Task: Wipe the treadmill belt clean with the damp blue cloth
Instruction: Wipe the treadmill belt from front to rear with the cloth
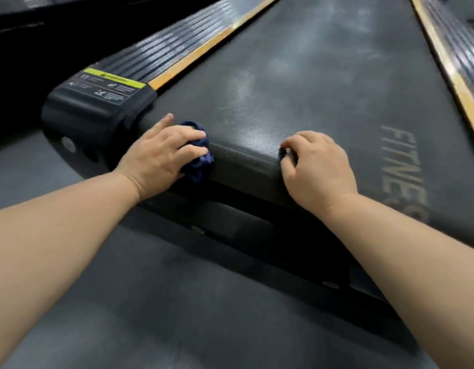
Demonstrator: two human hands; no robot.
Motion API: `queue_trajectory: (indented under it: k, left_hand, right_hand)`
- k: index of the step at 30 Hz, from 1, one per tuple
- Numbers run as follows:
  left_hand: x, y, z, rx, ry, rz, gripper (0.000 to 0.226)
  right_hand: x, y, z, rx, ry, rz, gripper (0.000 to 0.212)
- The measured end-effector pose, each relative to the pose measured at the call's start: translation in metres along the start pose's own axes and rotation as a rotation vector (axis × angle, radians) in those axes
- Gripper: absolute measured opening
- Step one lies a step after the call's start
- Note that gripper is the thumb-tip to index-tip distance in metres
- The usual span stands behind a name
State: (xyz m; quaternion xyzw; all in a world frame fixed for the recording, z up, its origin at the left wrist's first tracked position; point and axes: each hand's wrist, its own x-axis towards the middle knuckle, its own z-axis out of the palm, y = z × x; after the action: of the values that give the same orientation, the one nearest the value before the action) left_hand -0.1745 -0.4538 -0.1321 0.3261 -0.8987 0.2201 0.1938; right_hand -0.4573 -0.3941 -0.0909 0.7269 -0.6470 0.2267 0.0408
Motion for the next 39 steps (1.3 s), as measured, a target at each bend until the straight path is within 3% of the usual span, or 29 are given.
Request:
queue_trajectory:
  k: [4, 7, 10, 14, 18, 20, 23, 29, 34, 37, 39]
  left_hand:
    - [-0.027, -0.035, 0.004, -0.076, -0.075, -0.131, 0.062]
    - [-0.034, -0.031, 0.011, -0.097, -0.03, -0.21, 0.05]
    - [-0.044, -0.014, 0.019, -0.129, 0.078, -0.424, 0.049]
    - [-0.05, 0.025, 0.024, -0.252, 0.323, -0.825, 0.051]
    - [-0.012, 0.065, 0.012, -0.726, 0.758, -1.524, 0.041]
    - [0.005, 0.063, 0.009, -0.885, 0.856, -1.823, 0.038]
    - [0.019, 0.049, 0.005, -1.053, 0.973, -2.075, 0.036]
    - [0.033, 0.068, 0.006, -1.232, 0.949, -2.12, 0.031]
    - [0.021, 0.106, 0.007, -1.257, 0.648, -2.027, 0.018]
    - [-0.007, 0.071, 0.009, -1.064, 0.739, -2.095, 0.026]
    - [-0.005, 0.047, 0.009, -1.111, 0.763, -2.153, 0.038]
  right_hand:
    - [-0.004, -0.012, 0.021, -0.061, 0.113, 0.043, 0.032]
    - [-0.005, -0.018, 0.024, -0.098, 0.124, 0.076, 0.03]
    - [-0.005, -0.019, 0.024, -0.091, 0.117, 0.074, 0.03]
    - [-0.005, -0.025, 0.023, -0.072, 0.12, 0.116, 0.033]
    - [-0.004, -0.034, 0.028, -0.067, 0.095, 0.143, 0.032]
    - [-0.002, -0.038, 0.031, -0.066, 0.072, 0.141, 0.029]
    - [0.0, -0.039, 0.03, -0.064, 0.036, 0.142, 0.03]
    - [-0.001, -0.041, 0.034, -0.07, 0.115, 0.141, 0.03]
    - [-0.002, -0.04, 0.035, -0.098, 0.106, 0.163, 0.038]
    - [-0.005, -0.041, 0.034, -0.102, 0.099, 0.12, 0.039]
    - [-0.004, -0.041, 0.035, -0.104, 0.112, 0.103, 0.039]
